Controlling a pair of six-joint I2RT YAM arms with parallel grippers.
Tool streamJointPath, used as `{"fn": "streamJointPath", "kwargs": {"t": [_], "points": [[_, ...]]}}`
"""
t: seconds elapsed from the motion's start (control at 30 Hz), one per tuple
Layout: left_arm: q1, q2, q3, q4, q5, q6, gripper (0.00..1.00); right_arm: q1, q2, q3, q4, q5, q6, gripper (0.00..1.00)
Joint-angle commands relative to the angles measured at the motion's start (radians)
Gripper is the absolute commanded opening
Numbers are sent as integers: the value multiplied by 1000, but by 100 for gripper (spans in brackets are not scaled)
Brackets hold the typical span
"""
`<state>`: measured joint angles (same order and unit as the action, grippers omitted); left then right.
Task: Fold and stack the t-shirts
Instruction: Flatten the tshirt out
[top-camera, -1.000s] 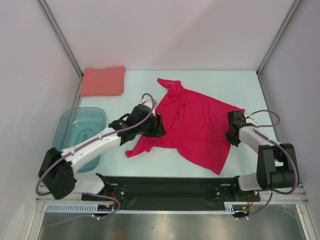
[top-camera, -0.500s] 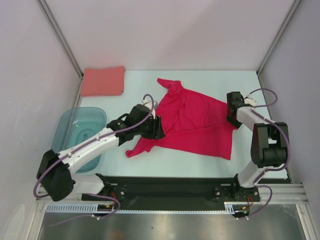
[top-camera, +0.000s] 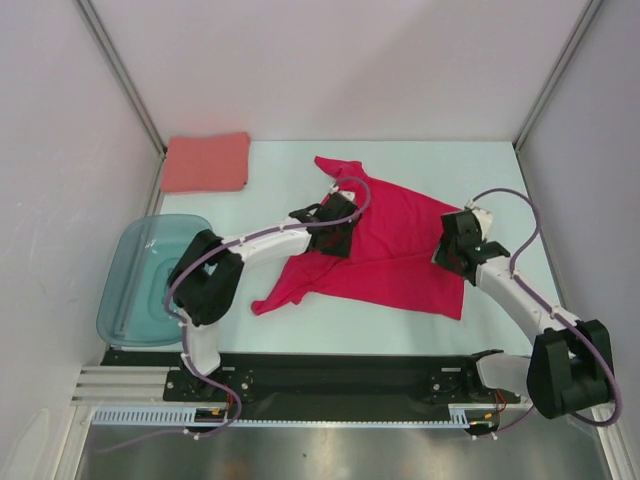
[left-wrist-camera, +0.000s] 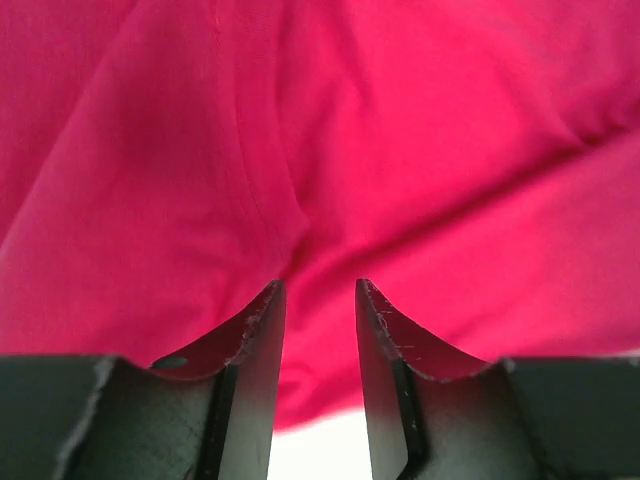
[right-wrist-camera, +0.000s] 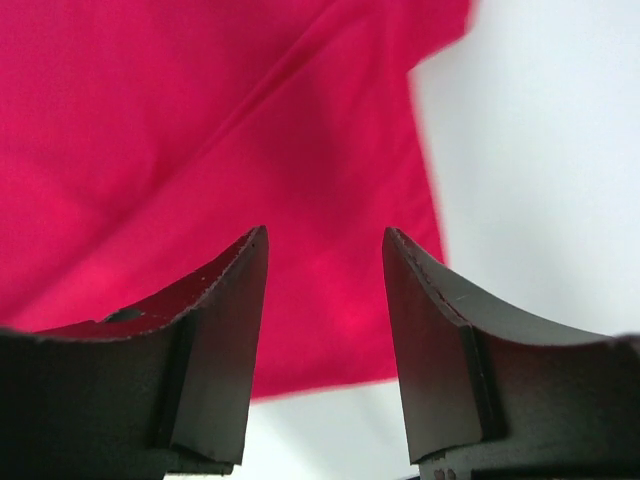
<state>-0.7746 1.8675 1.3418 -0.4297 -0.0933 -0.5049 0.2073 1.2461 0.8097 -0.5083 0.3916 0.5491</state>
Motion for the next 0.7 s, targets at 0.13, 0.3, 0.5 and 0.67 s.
{"fn": "streamJointPath", "kwargs": {"t": [0.13, 0.3, 0.5, 0.67], "points": [[-12, 122, 149, -73, -155, 48, 39, 98, -120, -113, 63, -198, 43, 54], [-12, 154, 149, -92, -171, 36, 39, 109, -142, -145, 77, -198, 32, 54], [-9, 182, 145, -92, -174, 45, 21, 109, -136, -153, 99, -233, 48, 53], [18, 131, 201, -158, -258, 57, 0, 109, -100, -158, 125, -278, 92, 53]]}}
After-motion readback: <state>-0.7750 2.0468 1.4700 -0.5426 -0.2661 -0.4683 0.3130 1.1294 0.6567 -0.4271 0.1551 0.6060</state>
